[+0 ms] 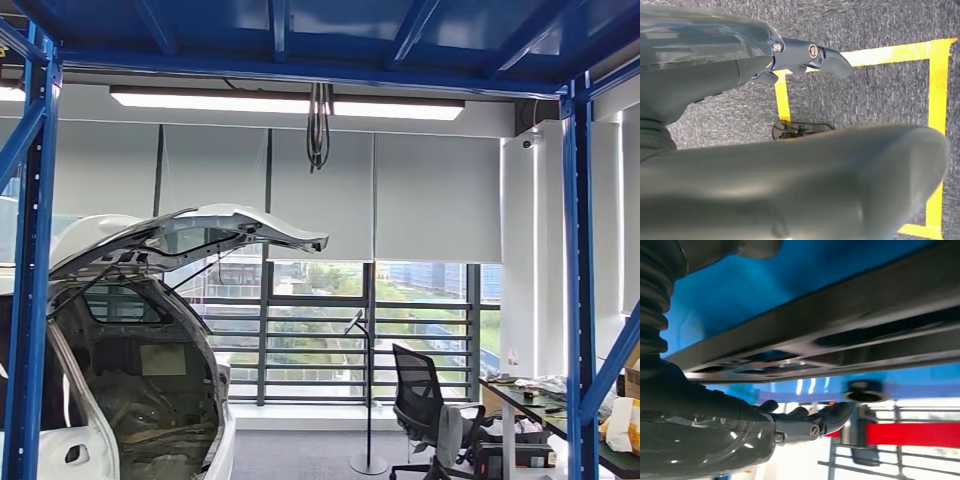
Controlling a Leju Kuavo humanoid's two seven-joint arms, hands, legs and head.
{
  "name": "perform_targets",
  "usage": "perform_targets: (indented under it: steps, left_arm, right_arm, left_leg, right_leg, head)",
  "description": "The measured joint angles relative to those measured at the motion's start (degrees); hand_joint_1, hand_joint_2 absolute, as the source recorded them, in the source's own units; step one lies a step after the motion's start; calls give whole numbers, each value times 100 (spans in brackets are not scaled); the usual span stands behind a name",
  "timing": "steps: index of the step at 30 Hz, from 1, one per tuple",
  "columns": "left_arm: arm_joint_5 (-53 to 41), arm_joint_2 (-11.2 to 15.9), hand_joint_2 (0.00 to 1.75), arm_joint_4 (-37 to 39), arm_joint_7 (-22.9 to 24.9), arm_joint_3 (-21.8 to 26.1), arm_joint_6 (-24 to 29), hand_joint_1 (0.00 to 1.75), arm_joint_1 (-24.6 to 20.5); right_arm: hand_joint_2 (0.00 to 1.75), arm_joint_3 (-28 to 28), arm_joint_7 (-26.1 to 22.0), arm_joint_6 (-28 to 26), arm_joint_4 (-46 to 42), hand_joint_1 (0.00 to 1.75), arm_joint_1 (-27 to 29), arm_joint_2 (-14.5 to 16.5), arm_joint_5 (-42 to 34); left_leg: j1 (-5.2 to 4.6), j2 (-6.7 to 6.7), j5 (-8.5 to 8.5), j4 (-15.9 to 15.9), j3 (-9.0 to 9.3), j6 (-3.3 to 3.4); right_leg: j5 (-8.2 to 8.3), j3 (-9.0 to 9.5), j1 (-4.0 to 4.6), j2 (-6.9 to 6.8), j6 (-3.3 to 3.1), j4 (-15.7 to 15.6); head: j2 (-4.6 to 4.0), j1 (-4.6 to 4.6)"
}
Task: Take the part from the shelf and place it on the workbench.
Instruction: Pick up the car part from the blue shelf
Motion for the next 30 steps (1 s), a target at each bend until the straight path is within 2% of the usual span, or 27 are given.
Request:
perform_targets:
  steps: [7,14,15,18,19,28,30]
  left_arm:
    - [-58,-108,0,4,0,11,-25,0,-60]
    - [-62,-120,0,4,0,11,-26,0,-64]
    - [-65,-122,0,4,0,11,-27,0,-64]
    - [-84,-134,0,5,0,12,-30,0,-69]
    - [-89,-140,0,6,1,13,-31,0,-74]
    - [-146,-199,0,8,-17,38,-97,0,-101]
    - [-180,-205,87,10,-91,53,-141,0,-104]
  right_arm:
    - [175,352,-91,-42,729,0,-422,250,-23]
    - [175,459,-118,-51,960,0,-545,316,-27]
    - [175,472,-139,-48,992,9,-563,323,-32]
    - [175,521,-217,-10,1122,140,-636,362,-79]
    - [175,544,-243,9,1182,175,-662,383,-107]
    - [175,770,-379,-130,1600,175,-738,455,-412]
    - [175,823,-367,-185,1601,175,-745,444,-488]
  left_leg:
    - [5,1,1,0,7,-1]
    - [5,1,1,0,10,-1]
    - [5,1,1,0,11,-1]
    - [5,1,1,0,14,-1]
    - [5,1,1,0,15,-1]
    - [6,0,1,0,14,-1]
    - [5,1,1,0,14,-1]
  right_leg:
    - [0,7,5,1,0,0]
    - [0,10,5,0,0,0]
    - [0,11,5,0,-1,0]
    - [0,13,5,1,-1,0]
    - [0,14,5,1,-1,0]
    - [0,13,6,1,-1,0]
    - [0,13,6,1,-1,0]
  head:
    - [0,0]
    - [0,0]
    - [0,0]
    - [0,0]
    - [0,0]
    - [0,0]
    - [0,0]
